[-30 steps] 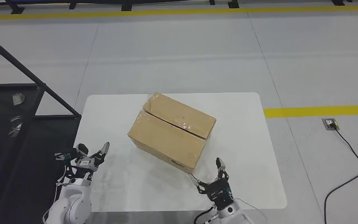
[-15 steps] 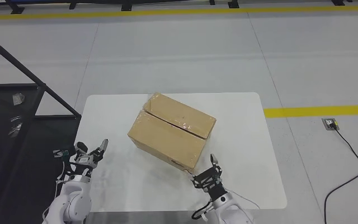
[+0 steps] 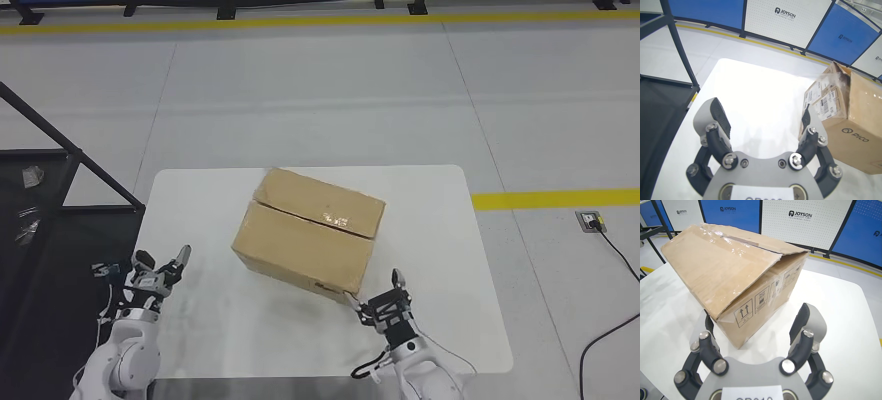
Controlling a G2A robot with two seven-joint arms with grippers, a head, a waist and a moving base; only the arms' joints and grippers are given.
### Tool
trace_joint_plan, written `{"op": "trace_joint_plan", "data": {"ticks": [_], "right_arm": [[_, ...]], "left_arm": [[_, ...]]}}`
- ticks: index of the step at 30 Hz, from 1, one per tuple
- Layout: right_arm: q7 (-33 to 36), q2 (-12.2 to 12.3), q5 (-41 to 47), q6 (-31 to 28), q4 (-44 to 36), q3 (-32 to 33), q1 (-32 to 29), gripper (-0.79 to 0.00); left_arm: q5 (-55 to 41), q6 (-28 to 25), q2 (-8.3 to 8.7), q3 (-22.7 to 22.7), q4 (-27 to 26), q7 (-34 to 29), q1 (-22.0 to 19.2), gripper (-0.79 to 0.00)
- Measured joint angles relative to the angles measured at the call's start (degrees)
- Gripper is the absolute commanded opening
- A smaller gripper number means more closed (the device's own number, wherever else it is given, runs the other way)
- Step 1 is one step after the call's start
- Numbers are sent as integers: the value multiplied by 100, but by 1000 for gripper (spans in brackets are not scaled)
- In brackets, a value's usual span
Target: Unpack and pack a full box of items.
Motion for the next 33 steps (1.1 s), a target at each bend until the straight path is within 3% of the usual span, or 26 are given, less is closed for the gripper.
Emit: {"op": "trace_joint_plan", "data": {"ticks": [8,12,15,22,28,33], "right_arm": [[84,-11,583,-37,34,189,52,0],[-149,-16,977,-72,-47,303,-24,0],[-523,-1,1294,-408,-179,393,-162,0],[-1195,103,1459,-1708,-322,594,-446,0],[-1330,148,1367,-1827,-439,681,-650,0],[-1416,177,1386,-1875,-456,773,-767,0]], "left_arm": [[62,-66,-9,65,-105,-7,9,0],[105,-72,-15,113,-116,-30,-5,0],[185,-77,-20,188,-87,-85,-66,0],[851,80,-64,688,233,-130,-492,0],[1271,214,-158,1269,824,-37,-1041,0],[1375,119,-211,1542,1119,117,-1263,0]]}}
